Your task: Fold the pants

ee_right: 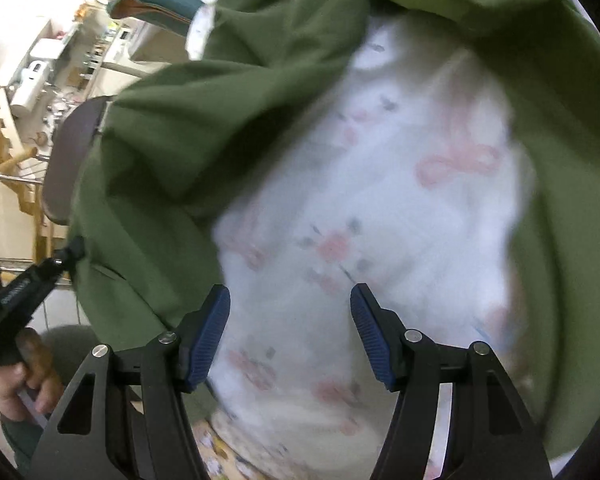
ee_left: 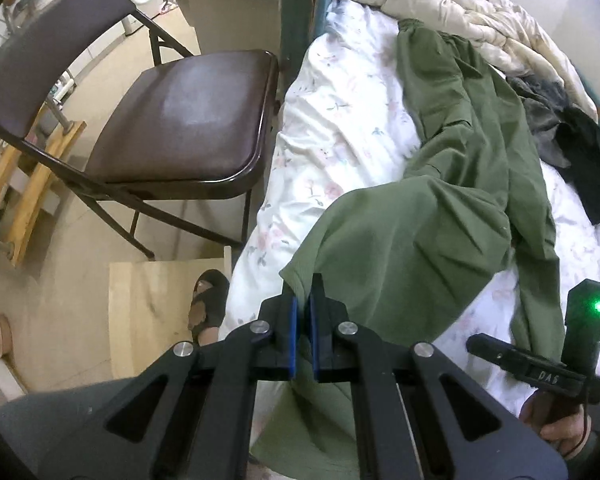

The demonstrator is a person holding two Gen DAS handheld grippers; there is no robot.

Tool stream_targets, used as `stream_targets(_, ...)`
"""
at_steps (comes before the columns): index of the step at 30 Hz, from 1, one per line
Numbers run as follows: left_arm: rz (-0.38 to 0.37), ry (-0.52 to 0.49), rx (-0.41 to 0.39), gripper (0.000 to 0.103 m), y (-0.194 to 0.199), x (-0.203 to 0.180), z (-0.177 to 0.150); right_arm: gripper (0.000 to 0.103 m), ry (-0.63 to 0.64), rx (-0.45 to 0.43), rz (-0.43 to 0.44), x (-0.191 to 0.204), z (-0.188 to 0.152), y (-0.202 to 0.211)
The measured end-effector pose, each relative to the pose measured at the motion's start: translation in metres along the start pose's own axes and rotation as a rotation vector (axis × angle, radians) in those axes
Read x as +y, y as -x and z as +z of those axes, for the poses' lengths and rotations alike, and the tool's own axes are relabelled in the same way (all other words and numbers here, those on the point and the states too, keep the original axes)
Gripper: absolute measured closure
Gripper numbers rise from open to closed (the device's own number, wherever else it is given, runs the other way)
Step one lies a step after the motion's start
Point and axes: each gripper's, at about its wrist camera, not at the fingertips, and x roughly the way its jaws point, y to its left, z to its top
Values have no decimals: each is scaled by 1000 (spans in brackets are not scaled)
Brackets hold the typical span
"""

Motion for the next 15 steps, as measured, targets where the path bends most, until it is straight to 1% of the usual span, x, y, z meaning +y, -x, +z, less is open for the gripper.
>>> stream_targets(2, -2, -3, -10, 100, -1, -1, 5, 38, 20, -3, 23, 10, 4, -12)
stream_targets(5, 16, -17, -12, 100, -5, -3, 8, 38, 56, 7, 55, 23, 7, -39)
stream_targets(6, 10, -9, 1, 100, -10, -3, 8, 38, 57, 23, 79, 27, 6, -51)
stream_targets(8, -35, 24, 35, 100, -16, 1, 7, 38, 64, 43, 106, 31, 4, -66)
stream_targets(9, -51, 32, 49, 100, -18, 2, 7, 40, 67, 38, 116, 32, 4, -69)
stream_targets(10, -60, 35, 50, 100, -18, 3, 7, 65, 66, 28, 146, 34, 2, -70)
stream_targets(11, -66, 36, 48, 100, -17, 3, 6, 101, 65, 55, 207, 37, -1, -72)
stream_targets(12, -75, 38, 45, 100, -16, 3, 6, 103, 70, 76, 221, 39, -2, -74)
stream_targets(13, -91, 40, 42, 100, -15, 2, 6, 103, 101, 82, 208, 44, -5, -70)
stream_targets(14, -100, 41, 42, 100, -14, 2, 6, 103, 156, 65, 192, 52, -8, -61)
stream_targets(15, -124, 45, 37, 100, -10, 1, 6, 103, 186, 49, 183, 57, -11, -52)
